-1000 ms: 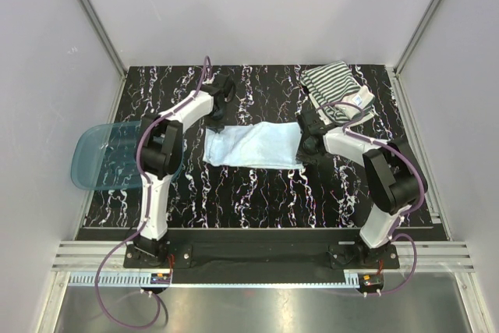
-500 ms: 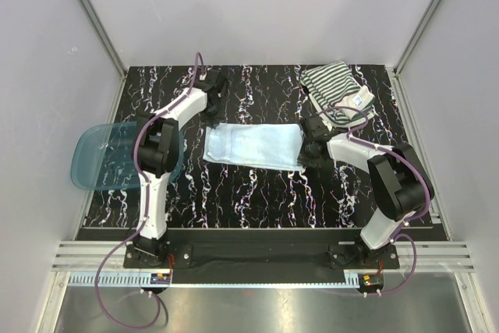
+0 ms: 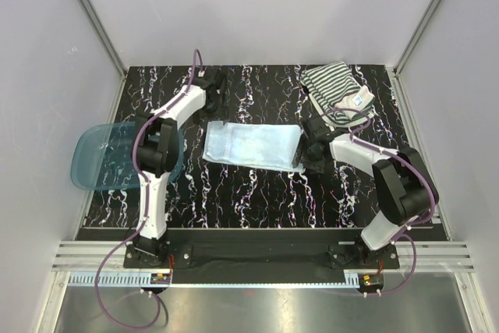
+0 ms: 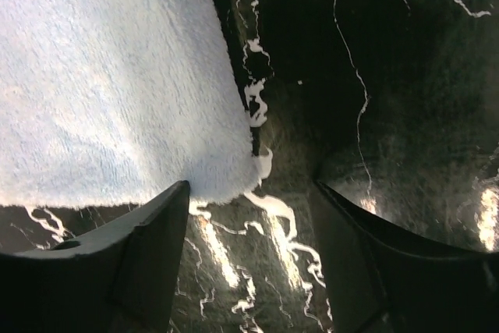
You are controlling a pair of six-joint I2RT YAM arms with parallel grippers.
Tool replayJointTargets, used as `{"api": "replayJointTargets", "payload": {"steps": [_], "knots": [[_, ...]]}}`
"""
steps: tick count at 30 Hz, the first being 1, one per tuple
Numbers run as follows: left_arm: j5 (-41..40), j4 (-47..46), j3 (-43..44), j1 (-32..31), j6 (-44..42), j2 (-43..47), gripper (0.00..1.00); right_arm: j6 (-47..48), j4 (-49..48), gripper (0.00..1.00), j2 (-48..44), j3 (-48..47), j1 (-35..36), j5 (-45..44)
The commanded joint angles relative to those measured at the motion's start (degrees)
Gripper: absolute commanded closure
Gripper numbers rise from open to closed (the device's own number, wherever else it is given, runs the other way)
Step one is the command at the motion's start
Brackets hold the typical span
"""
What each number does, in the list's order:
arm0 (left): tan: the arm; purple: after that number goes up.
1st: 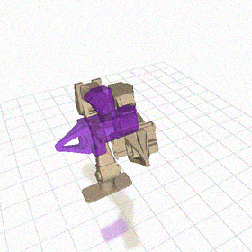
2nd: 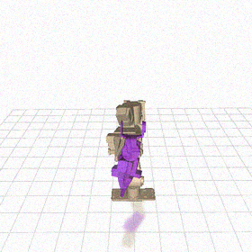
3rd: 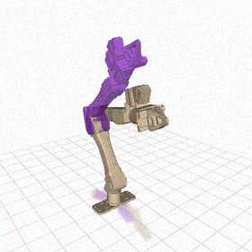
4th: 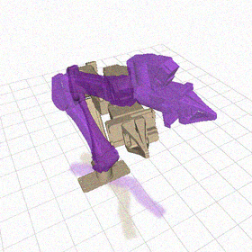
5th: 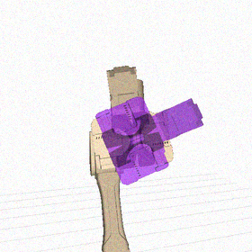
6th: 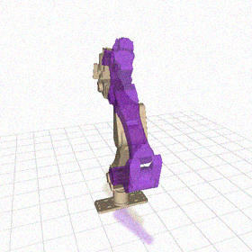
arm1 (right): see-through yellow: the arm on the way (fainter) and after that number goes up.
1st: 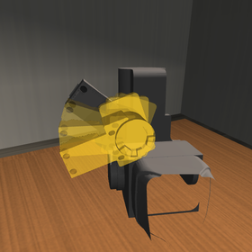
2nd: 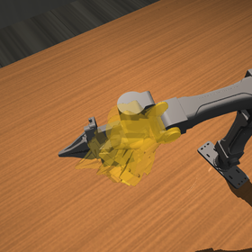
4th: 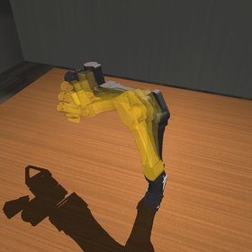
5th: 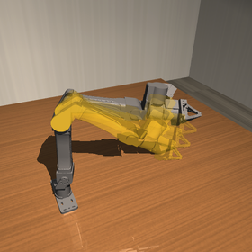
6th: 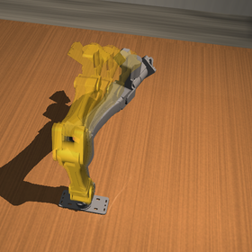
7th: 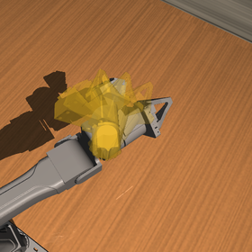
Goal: Roll the towels
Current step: Fold the towel, then roll the towel
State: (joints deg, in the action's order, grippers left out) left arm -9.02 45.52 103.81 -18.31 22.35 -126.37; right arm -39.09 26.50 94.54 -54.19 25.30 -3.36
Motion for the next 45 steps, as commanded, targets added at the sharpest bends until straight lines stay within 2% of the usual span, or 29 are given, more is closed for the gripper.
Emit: {"api": "replayJointTargets", "payload": {"steps": [1,3,7,8,11,18,23,27,33,38,45], "knots": [[-0.7,2.1,8.0,-0.6,1.1,3.3,0.18,1.1,4.8,0.29,-3.6,-4.8,-0.2,-0.2],[-2.9,4.2,11.1,-2.2,1.1,3.9,0.17,1.6,6.5,0.28,-5.1,-6.7,-0.3,-1.0],[-8.4,6.7,14.0,-7.1,0.3,6.7,0.13,3.3,12.7,0.19,-9.2,-11.1,-0.3,-7.0],[-9.3,8.3,14.6,-8.1,0.6,6.9,0.13,3.3,13.7,0.1,-11.0,-11.3,-0.7,-10.7],[-11.9,9.4,14.6,-13.4,1.4,8.4,0.13,3.4,15.0,0.04,-15.2,-10.5,-3.8,-12.8],[-19.1,9.7,13.6,-28.8,2.3,9.6,0.13,2.6,17.2,0.0,-25.1,-8.6,-9.0,-13.7],[-18.9,9.6,14.1,-35.3,5.0,4.9,0.15,0.8,20.0,0.0,-32.4,-9.8,-14.2,-15.5],[-18.2,8.1,15.8,-41.4,5.0,1.1,0.16,1.6,22.4,0.0,-34.4,-12.9,-16.1,-15.1],[-16.6,9.8,22.0,-45.1,5.2,-5.8,0.17,2.1,23.4,0.0,-35.7,-15.2,-17.0,-12.2],[-15.9,7.7,20.2,-46.7,5.4,-7.5,0.19,2.6,23.3,0.0,-36.1,-14.1,-17.2,-10.9],[-16.2,7.2,24.0,-47.1,4.3,-13.2,0.2,2.8,21.7,0.0,-36.4,-11.1,-17.1,-8.0]]}}
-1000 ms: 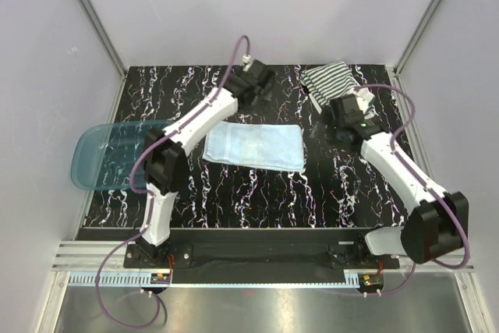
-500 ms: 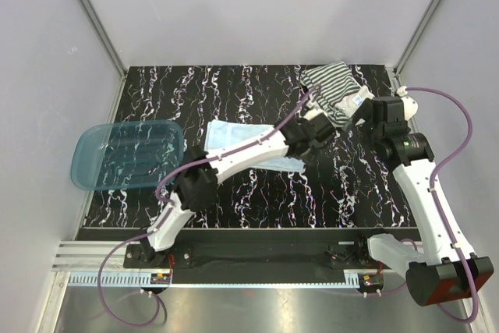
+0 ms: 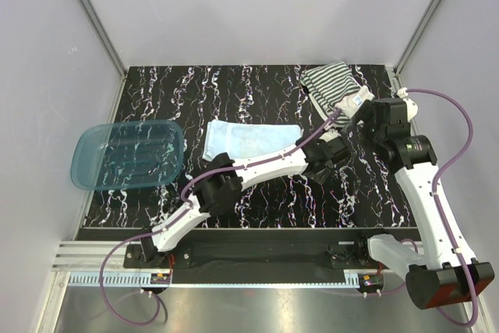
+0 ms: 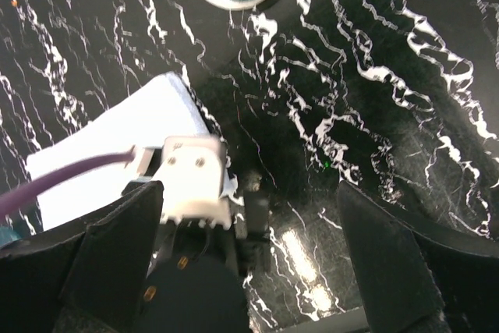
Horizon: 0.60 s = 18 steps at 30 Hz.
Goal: Roll the towels
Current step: Roll the towel
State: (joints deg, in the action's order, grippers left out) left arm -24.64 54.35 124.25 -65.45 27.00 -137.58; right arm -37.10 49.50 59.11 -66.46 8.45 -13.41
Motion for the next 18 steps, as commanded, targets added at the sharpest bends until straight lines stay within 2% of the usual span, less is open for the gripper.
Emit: {"api": "replayJointTargets", "payload": {"steps": [1,3,7,11,16,18], "knots": [[-0.7,-1.7,3.8,0.1,-0.6,-2.4,0.2,0.9,-1.4,0.0,-1.0,1.3,-0.4,2.3],[-0.4,-1.7,4.9,0.4,-0.7,-3.8,0.21,1.2,-1.8,0.0,-0.9,1.8,-0.4,2.6],[0.6,-2.2,5.3,1.3,0.1,-5.3,0.31,1.9,-2.1,0.0,-0.4,2.1,-0.4,3.2],[1.7,-2.2,5.1,2.4,0.9,-6.6,0.46,2.3,-2.5,0.0,-0.1,2.5,-0.4,2.9],[2.0,-3.2,2.6,2.5,0.9,-6.5,0.53,2.8,-2.6,0.0,0.3,2.4,-0.5,2.4],[2.4,-4.0,0.3,2.5,1.1,-6.0,0.68,2.7,-2.6,0.0,0.6,2.4,-0.6,2.7]]}}
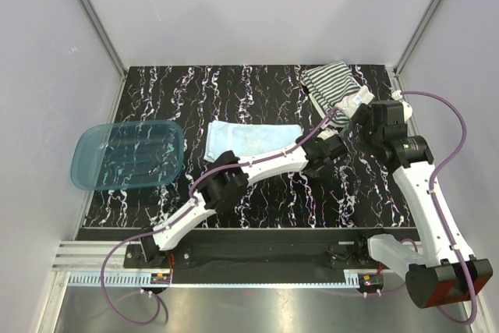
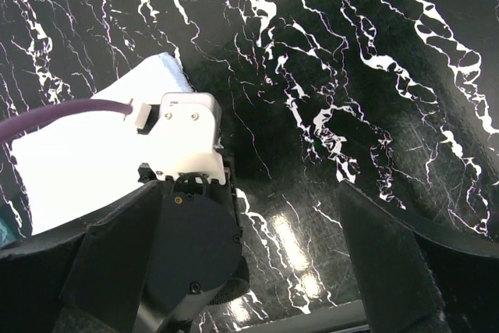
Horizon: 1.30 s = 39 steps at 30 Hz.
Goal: Roll the towels
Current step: Roll the towel
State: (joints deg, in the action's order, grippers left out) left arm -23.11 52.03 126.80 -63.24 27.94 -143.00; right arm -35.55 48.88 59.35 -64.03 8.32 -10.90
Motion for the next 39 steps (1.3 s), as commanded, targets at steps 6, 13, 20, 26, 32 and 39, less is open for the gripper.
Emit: {"api": "replayJointTargets", "payload": {"steps": [6,13,20,26,32,39], "knots": [[1.1,-5.8,-10.9,0.1,-0.4,3.7,1.0,1.4,-2.6,0.0,1.2,-0.1,-0.7,1.6],[2.9,-14.0,-29.3,-2.5,-1.1,17.2,1.0,1.3,-4.2,0.01,1.6,0.5,-0.7,5.4],[5.6,-21.0,-49.8,-4.7,3.1,34.1,1.0,3.0,-13.1,0.12,6.6,5.8,-0.6,27.7],[6.2,-24.2,-58.9,-5.4,7.2,39.9,1.0,1.8,-19.2,0.18,14.1,11.4,-0.2,34.6],[7.7,-27.2,-63.3,-5.6,10.2,43.9,1.0,0.8,-23.5,0.26,19.0,14.5,2.6,36.0],[8.5,-28.3,-64.7,-5.5,12.0,45.3,1.0,-1.8,-29.8,0.32,25.3,17.5,7.5,37.0]]}}
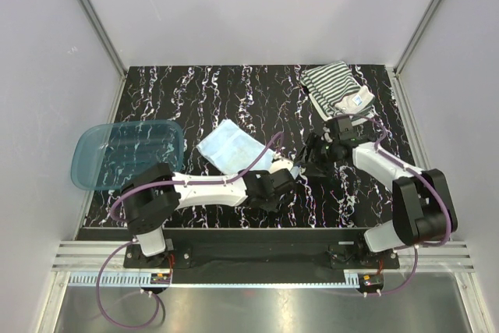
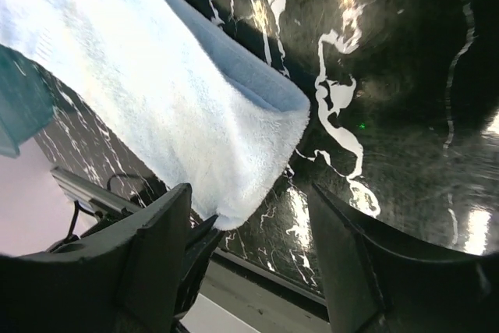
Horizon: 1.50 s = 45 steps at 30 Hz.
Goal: Roll the towels
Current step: Roll the towel
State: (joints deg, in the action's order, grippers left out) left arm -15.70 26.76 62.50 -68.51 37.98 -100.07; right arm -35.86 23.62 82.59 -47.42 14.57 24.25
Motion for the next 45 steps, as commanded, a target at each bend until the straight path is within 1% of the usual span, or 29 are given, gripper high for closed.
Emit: {"api": "replayJointTargets", "payload": {"steps": [1,6,14,18,19,21,22,25,26,27,28,29,30,31,32,33,34,36,38,40,43,45], "knots": [[1.3,-3.1,-0.6,-0.1,2.2,2.3,1.0,-1.5,-4.6,0.32,2.6,1.1,1.3,1.5],[1.8,-3.6,-1.9,0.0,3.2,3.6,1.0,-0.5,-6.1,0.31,5.5,2.4,1.3,0.4],[5.2,-7.5,-5.7,1.8,5.9,7.6,1.0,0.3,-8.1,0.35,11.1,2.8,1.3,0.0],[6.0,-8.4,-7.1,2.9,6.3,10.2,1.0,0.7,-8.3,0.44,12.1,2.5,1.3,-0.3],[6.4,-8.5,-7.3,3.3,6.3,10.3,1.0,0.9,-8.1,0.51,12.3,2.5,1.3,-0.5],[7.0,-9.4,-8.3,4.2,6.8,10.9,1.0,1.2,-8.1,0.6,12.6,2.6,1.3,-0.6],[7.8,-9.7,-8.6,4.4,7.0,11.0,1.0,1.2,-8.0,0.68,12.6,2.7,1.3,-0.6],[8.9,-11.1,-9.8,5.3,7.7,11.2,1.0,1.2,-7.4,0.75,12.3,2.9,1.3,-0.6],[9.1,-11.4,-10.0,5.5,8.2,11.3,1.0,1.3,-7.0,0.8,11.7,2.9,1.3,-1.0],[9.4,-11.5,-10.1,5.7,8.3,11.3,1.0,1.5,-6.6,0.81,11.5,2.8,1.3,-1.5],[9.8,-11.6,-10.6,5.8,8.6,11.4,1.0,1.9,-4.5,0.83,11.1,2.1,1.3,-2.2],[10.1,-11.6,-10.7,6.1,9.5,11.6,1.0,2.4,-3.1,0.89,10.5,1.6,1.3,-3.2],[10.4,-12.0,-11.2,6.4,10.0,12.2,1.0,2.6,-1.7,0.89,10.1,1.1,1.3,-5.3],[11.1,-12.4,-12.3,6.6,10.4,12.6,1.0,3.2,0.1,0.89,9.7,0.3,1.3,-5.9],[11.4,-13.2,-12.7,6.8,11.5,13.1,1.0,3.2,0.9,0.87,9.1,-0.2,1.2,-6.3],[11.7,-13.5,-13.4,7.2,12.0,13.8,1.0,3.4,1.8,0.68,8.8,-0.7,1.3,-6.9],[12.1,-13.8,-13.9,7.3,12.5,14.4,1.0,3.8,3.2,0.55,8.6,-1.7,1.3,-7.2],[12.4,-14.5,-15.0,7.6,13.2,15.5,1.0,4.0,5.3,0.39,7.6,-2.8,1.3,-8.1],[13.2,-14.6,-15.5,7.9,13.7,16.0,1.0,4.5,7.0,0.33,6.5,-4.8,1.3,-9.6],[14.4,-15.1,-16.1,8.4,14.1,16.9,1.0,4.8,9.5,0.29,5.5,-7.0,1.3,-11.1],[16.7,-16.1,-17.0,9.7,15.5,18.5,1.0,5.3,12.7,0.27,2.8,-10.0,1.3,-13.3],[17.5,-15.0,-17.2,11.4,17.3,20.0,1.0,5.3,14.6,0.27,0.7,-11.3,1.3,-13.9]]}}
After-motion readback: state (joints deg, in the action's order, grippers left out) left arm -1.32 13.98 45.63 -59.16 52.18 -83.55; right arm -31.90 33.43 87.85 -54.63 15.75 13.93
